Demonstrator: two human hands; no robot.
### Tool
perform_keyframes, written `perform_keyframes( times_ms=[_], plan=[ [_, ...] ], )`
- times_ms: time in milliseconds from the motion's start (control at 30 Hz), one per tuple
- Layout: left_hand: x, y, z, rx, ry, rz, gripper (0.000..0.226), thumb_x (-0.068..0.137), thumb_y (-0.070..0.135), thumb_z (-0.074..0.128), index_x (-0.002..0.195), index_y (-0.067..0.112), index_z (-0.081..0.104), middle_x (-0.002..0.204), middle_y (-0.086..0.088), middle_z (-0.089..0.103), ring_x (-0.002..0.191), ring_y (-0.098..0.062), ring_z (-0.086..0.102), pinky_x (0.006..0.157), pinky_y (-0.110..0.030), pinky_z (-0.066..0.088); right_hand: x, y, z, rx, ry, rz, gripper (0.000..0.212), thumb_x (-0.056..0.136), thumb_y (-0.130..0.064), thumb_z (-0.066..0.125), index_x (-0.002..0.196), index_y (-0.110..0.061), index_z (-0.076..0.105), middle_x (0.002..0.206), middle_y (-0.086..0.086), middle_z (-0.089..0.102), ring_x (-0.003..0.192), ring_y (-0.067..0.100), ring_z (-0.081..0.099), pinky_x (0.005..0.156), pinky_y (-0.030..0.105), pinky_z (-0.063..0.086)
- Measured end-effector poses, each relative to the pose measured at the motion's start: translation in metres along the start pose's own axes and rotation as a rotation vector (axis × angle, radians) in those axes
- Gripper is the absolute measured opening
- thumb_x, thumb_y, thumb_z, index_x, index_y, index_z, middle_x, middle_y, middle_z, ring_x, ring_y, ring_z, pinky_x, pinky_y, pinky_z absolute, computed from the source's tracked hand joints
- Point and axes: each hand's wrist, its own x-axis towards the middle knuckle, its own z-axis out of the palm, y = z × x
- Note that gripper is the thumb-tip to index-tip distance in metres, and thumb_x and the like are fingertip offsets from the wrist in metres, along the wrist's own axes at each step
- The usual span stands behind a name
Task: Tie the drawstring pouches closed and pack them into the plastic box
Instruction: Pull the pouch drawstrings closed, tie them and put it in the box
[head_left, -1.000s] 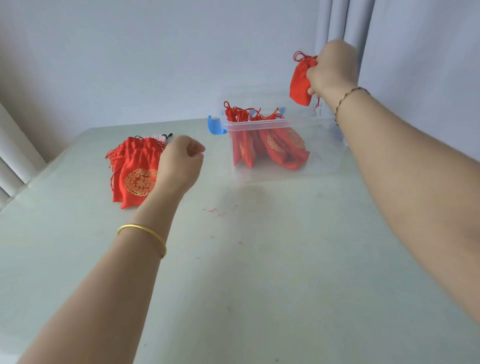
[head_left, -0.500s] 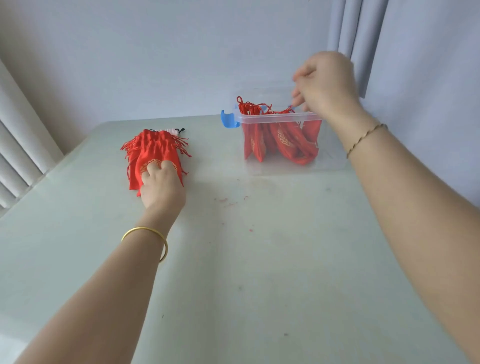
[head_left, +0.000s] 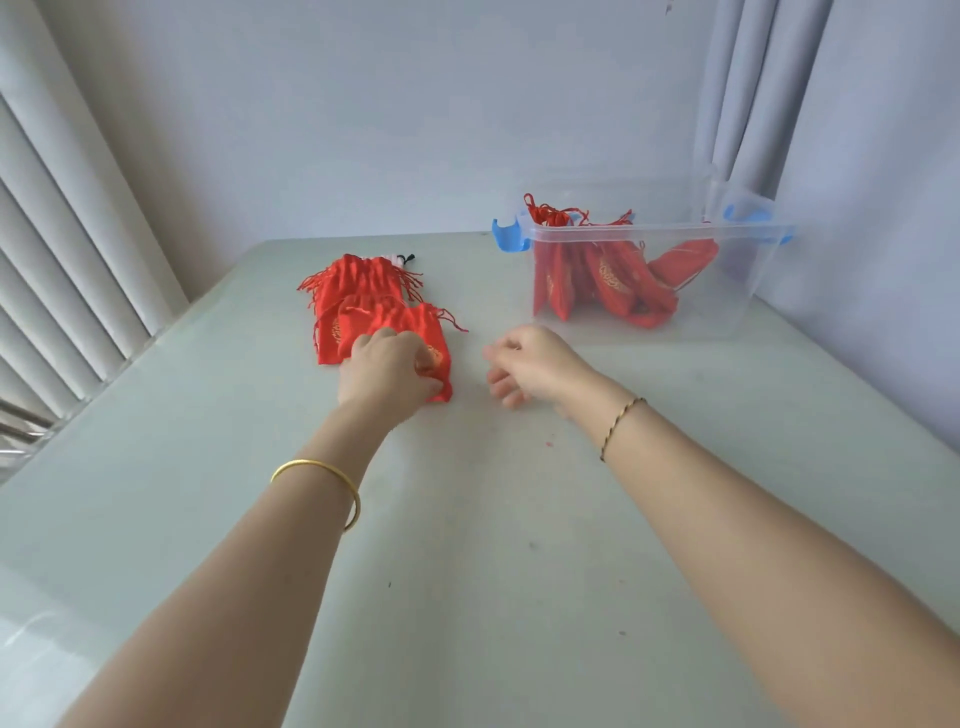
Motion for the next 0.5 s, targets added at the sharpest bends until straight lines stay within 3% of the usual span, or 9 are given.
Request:
perform_keyframes(
  times_ms=[133, 200, 233, 300, 367, 433, 500],
  plan=[
    [-0.019, 0.019, -0.007, -0.256, -0.218, 0.186, 0.014, 0.074, 0.018, 0.073, 0.086, 0.011, 0.068, 0.074, 0.003, 0.058, 0.073, -0.016, 0.054, 0.069, -0.027, 0.043, 0.009, 0.009, 0.011, -0.133, 0.118, -0.075, 0.017, 0.088, -0.015, 0.054, 0.076, -0.004, 0.058, 0.082, 0.004, 0.058, 0.087, 0.019, 0.056, 0.073, 0.03, 0.044],
    [-0.025, 0.025, -0.012, -0.429, -0.309, 0.177, 0.011, 0.078, 0.014, 0.07, 0.087, 0.007, 0.069, 0.072, 0.002, 0.061, 0.064, -0.01, 0.053, 0.06, -0.019, 0.043, 0.008, 0.013, 0.012, -0.09, 0.103, -0.084, 0.009, 0.081, -0.016, 0.064, 0.082, -0.014, 0.055, 0.093, 0.005, 0.063, 0.097, 0.021, 0.059, 0.082, 0.032, 0.045],
    [-0.026, 0.026, -0.013, -0.51, -0.304, 0.143, 0.01, 0.08, 0.013, 0.068, 0.088, 0.007, 0.068, 0.074, 0.0, 0.062, 0.064, -0.009, 0.054, 0.059, -0.018, 0.045, 0.007, 0.017, 0.012, -0.054, 0.1, -0.072, 0.019, 0.078, -0.013, 0.066, 0.092, -0.016, 0.054, 0.1, 0.008, 0.064, 0.099, 0.024, 0.06, 0.084, 0.037, 0.048],
    [-0.024, 0.024, -0.011, -0.614, -0.169, 0.04, 0.012, 0.082, 0.013, 0.066, 0.092, 0.009, 0.065, 0.081, -0.002, 0.06, 0.069, -0.012, 0.055, 0.064, -0.024, 0.051, -0.001, 0.02, 0.008, 0.014, 0.109, -0.074, 0.042, 0.076, 0.001, 0.066, 0.112, -0.015, 0.051, 0.098, 0.011, 0.062, 0.092, 0.026, 0.061, 0.078, 0.039, 0.05],
    [-0.017, 0.017, -0.005, -0.578, 0.035, -0.104, 0.032, 0.081, 0.023, 0.067, 0.11, 0.012, 0.059, 0.106, -0.007, 0.056, 0.091, -0.018, 0.056, 0.085, -0.036, 0.052, -0.007, 0.021, 0.0, 0.133, 0.09, -0.129, 0.061, 0.075, 0.013, 0.062, 0.127, -0.013, 0.043, 0.086, 0.011, 0.059, 0.078, 0.022, 0.06, 0.07, 0.031, 0.048],
    [-0.014, 0.015, -0.004, -0.565, 0.097, -0.168, 0.056, 0.081, 0.036, 0.066, 0.129, 0.013, 0.048, 0.13, -0.008, 0.047, 0.116, -0.023, 0.049, 0.1, -0.041, 0.042, -0.013, 0.018, -0.008, 0.22, 0.063, -0.176, 0.072, 0.075, 0.017, 0.061, 0.135, -0.017, 0.037, 0.077, 0.008, 0.057, 0.067, 0.015, 0.057, 0.065, 0.024, 0.047],
    [-0.012, 0.017, -0.008, -0.648, 0.073, -0.148, 0.061, 0.085, 0.039, 0.063, 0.135, 0.012, 0.042, 0.132, -0.005, 0.048, 0.118, -0.019, 0.047, 0.099, -0.033, 0.04, -0.017, 0.013, -0.015, 0.24, 0.035, -0.215, 0.078, 0.075, 0.017, 0.061, 0.139, -0.019, 0.033, 0.075, 0.008, 0.057, 0.066, 0.013, 0.056, 0.064, 0.02, 0.048]
  ],
)
